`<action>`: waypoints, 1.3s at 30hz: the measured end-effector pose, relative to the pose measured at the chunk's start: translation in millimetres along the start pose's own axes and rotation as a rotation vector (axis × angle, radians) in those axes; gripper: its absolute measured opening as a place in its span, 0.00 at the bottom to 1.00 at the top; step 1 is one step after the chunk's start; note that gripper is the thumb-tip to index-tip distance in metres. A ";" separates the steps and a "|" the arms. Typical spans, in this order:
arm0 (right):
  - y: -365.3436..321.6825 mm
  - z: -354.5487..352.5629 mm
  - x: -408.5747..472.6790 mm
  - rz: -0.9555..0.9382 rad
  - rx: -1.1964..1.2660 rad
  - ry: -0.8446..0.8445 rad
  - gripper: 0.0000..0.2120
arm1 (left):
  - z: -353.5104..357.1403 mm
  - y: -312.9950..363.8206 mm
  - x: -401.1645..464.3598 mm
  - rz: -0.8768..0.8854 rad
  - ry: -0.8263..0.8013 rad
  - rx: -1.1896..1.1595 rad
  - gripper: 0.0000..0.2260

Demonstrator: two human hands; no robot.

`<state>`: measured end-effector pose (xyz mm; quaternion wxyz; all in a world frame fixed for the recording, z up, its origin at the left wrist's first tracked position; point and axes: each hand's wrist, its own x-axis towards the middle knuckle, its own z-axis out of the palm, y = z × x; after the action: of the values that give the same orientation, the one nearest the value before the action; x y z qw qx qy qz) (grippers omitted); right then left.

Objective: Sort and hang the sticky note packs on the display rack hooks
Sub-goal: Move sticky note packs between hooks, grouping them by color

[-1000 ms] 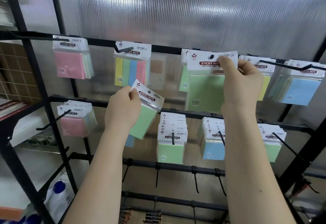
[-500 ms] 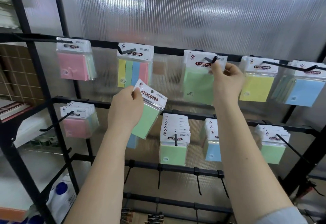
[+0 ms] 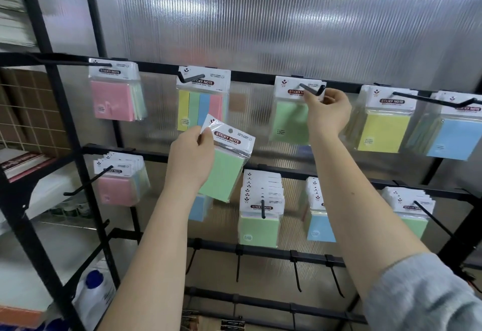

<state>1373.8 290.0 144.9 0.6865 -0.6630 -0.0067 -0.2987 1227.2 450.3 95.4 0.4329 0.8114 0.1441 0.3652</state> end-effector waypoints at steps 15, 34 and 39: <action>45.4 -91.4 -33.2 -0.102 -0.451 -0.276 0.07 | 2.5 23.8 -14.0 0.183 -0.066 -0.272 0.13; 87.4 -139.0 -71.0 0.050 -0.544 -0.348 0.05 | 40.1 100.6 -23.3 0.268 -0.134 -0.542 0.11; 87.5 -142.0 -75.0 0.058 -0.518 -0.353 0.05 | 51.7 94.4 -13.9 0.154 -0.073 -0.633 0.17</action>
<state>1293.9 185.2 18.1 0.4910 -0.8574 -0.0305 -0.1512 1246.9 356.7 146.7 0.6398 0.6576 -0.0539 0.3941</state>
